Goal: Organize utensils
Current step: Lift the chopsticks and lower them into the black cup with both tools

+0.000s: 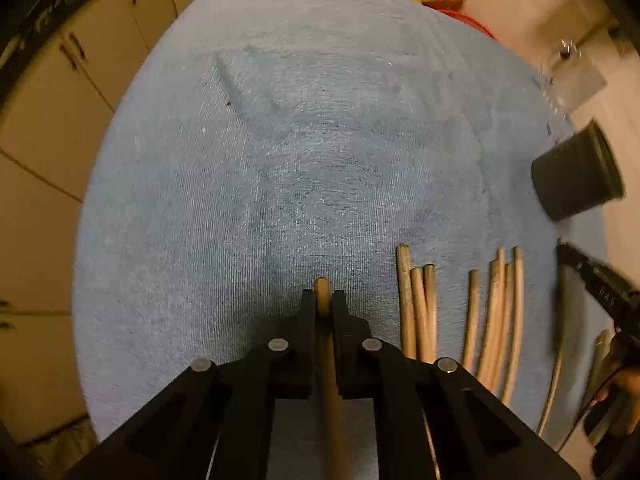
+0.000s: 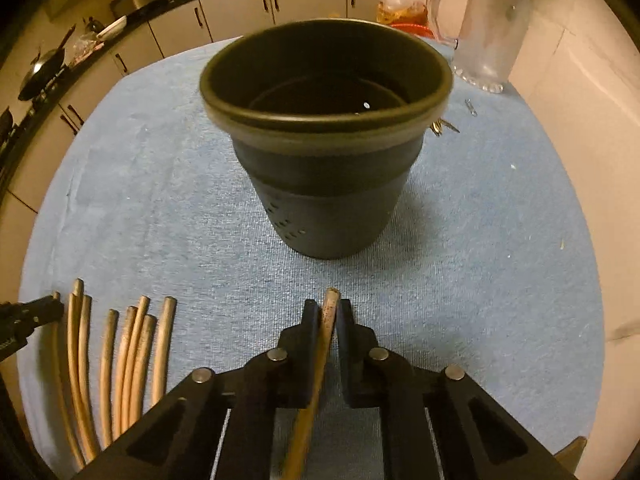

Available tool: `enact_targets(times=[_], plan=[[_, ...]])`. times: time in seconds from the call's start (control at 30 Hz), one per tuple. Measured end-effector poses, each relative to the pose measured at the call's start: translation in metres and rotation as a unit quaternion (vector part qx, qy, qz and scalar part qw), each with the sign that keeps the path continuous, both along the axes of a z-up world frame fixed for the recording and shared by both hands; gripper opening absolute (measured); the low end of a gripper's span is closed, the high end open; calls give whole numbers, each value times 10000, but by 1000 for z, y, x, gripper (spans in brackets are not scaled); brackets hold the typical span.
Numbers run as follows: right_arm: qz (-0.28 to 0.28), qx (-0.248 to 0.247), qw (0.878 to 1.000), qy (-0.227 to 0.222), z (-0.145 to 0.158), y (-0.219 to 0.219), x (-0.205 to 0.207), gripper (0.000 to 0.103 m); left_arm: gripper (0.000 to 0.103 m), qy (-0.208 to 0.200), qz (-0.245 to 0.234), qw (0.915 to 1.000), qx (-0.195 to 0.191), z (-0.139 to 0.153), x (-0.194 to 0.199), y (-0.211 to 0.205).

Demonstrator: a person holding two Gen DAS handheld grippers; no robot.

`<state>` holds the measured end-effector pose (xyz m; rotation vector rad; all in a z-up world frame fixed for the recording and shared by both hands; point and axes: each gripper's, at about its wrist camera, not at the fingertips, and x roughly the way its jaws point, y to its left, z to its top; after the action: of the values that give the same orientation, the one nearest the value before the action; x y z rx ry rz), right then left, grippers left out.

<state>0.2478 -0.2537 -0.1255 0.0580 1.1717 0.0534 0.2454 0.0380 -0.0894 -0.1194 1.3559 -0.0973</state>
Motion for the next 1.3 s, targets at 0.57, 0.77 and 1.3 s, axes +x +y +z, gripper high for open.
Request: enact_targets(times=[0.57,0.77,1.3], plan=[[-65,1148,9873,-1096,142,-35,-69,8,6,-1597,-270,9830,-868,156,-23,6],[-105,1208,9814,-1491,177,-34,-87,8,6,-1890,-579,9751,-1005,186,-25,-11],[-355,1199,9668,-2229,241,-46,-89,8,6,-2411,-1019,9571,-1241,239,-3,-56]])
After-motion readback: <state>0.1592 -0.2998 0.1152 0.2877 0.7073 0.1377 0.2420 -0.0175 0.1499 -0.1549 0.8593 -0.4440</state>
